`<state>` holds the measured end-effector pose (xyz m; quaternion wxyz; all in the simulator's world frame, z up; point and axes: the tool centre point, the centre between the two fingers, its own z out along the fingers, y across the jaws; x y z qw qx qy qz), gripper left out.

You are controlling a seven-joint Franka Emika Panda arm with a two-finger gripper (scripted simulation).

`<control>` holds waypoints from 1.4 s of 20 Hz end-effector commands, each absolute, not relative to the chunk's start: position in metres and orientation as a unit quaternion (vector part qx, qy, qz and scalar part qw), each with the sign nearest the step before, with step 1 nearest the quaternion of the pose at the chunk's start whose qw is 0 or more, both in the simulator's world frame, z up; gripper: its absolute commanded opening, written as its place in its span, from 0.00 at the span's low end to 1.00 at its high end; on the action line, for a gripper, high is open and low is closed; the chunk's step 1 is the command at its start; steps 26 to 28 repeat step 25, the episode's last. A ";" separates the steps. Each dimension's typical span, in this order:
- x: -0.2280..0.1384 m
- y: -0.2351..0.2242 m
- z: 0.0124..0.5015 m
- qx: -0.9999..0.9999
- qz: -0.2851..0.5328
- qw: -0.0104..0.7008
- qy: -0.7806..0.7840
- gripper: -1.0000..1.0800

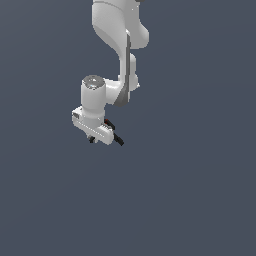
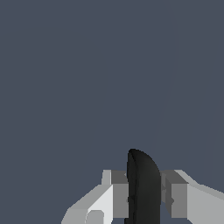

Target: Pick up the object and move it to a goal position.

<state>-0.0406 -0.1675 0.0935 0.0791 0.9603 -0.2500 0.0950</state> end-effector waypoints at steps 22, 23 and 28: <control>-0.047 -0.165 0.147 0.960 0.095 0.079 -0.250 0.00; -0.047 -0.165 0.149 0.960 0.095 0.079 -0.250 0.00; -0.047 -0.164 0.150 0.960 0.095 0.079 -0.250 0.00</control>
